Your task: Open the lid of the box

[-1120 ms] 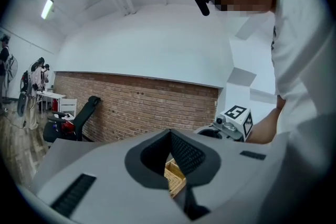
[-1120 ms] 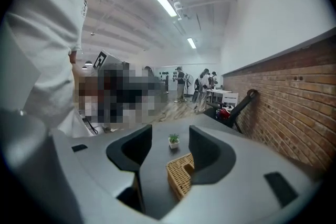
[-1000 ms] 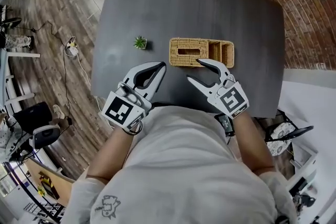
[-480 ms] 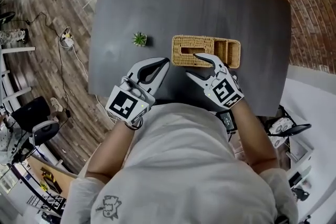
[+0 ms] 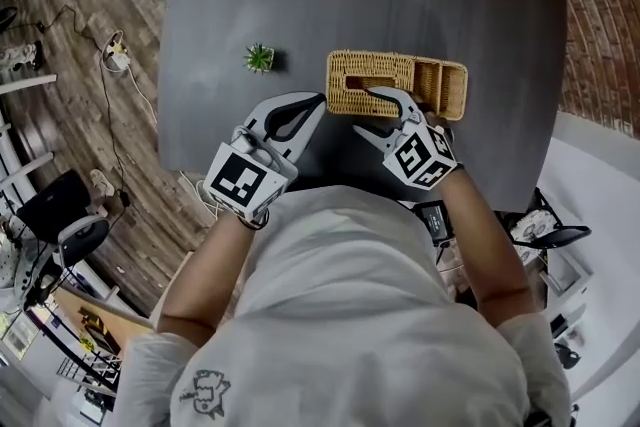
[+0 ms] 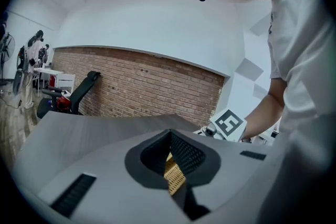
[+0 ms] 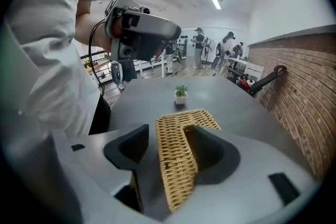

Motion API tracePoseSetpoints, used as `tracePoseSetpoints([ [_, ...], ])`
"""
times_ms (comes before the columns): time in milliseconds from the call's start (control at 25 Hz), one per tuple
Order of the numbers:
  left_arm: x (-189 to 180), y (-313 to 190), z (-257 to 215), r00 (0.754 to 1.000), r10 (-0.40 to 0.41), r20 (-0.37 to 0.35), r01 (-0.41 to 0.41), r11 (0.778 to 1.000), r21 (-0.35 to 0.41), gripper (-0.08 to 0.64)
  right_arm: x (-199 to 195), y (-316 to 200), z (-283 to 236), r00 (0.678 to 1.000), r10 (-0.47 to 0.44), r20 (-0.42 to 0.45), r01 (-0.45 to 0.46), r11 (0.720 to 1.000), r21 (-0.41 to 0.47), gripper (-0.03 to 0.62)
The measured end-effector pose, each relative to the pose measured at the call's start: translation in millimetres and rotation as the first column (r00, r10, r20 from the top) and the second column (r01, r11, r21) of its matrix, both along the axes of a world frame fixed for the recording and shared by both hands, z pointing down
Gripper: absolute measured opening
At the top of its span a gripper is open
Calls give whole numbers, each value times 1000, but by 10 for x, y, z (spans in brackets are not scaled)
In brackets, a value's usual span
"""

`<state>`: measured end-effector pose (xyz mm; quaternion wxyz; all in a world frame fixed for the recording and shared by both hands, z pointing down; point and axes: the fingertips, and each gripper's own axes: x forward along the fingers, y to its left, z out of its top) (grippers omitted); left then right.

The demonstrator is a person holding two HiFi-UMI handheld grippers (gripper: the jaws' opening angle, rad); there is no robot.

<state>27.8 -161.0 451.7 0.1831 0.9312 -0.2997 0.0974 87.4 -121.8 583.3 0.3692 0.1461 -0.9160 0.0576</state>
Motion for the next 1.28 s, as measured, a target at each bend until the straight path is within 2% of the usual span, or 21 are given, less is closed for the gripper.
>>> tracePoseSetpoints([
  [320,12,-64,264,1000,25,15,-25,999,-37,11,-36,27,321,993,-70,-98,70,998,-1,268],
  [720,7,-153,444,1000,29,3,-29,996,-83,11,-79,-10,481,984,-100,-149,105,994,24,263],
  [920,-10,-161,443,1000,22,-4,-23,996,-83,11,-92,-7,481,982,-105,-154,112,993,38,250],
  [1280,-46,-109,326,1000,12,-4,-12,998,-64,11,-87,3,378,982,-117,-145,120,993,13,241],
])
